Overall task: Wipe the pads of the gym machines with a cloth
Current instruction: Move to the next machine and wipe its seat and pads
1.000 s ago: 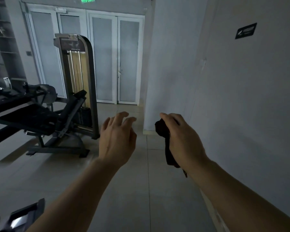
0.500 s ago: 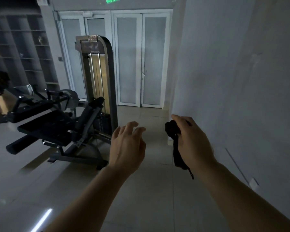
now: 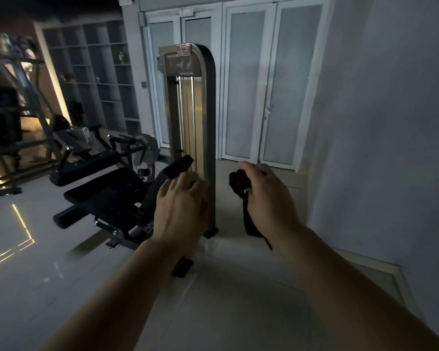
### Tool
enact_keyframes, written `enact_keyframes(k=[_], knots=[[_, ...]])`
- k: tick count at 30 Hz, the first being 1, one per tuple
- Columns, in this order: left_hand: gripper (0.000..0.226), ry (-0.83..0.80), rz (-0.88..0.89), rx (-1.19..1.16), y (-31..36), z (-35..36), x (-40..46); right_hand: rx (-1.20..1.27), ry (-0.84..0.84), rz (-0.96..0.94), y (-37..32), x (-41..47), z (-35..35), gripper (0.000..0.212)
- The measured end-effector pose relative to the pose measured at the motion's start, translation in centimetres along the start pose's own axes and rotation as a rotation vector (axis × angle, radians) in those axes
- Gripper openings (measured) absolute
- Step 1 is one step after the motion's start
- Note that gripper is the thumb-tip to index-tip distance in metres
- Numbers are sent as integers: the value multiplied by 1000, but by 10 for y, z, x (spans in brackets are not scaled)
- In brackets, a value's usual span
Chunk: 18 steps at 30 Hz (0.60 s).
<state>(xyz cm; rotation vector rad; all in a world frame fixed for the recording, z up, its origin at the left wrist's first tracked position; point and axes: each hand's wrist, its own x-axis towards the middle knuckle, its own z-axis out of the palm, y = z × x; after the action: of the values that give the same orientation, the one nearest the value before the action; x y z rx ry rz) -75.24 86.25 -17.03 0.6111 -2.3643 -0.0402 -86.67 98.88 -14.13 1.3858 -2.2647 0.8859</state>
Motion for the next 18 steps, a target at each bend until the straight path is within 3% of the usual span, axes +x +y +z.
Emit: enact_keyframes(k=[9, 18], knots=[[39, 6, -57, 41, -160, 70, 97, 72, -67, -42, 1, 138, 153, 55], [39, -21, -81, 23, -323, 125, 239, 158, -122, 87, -9, 313, 284, 43]])
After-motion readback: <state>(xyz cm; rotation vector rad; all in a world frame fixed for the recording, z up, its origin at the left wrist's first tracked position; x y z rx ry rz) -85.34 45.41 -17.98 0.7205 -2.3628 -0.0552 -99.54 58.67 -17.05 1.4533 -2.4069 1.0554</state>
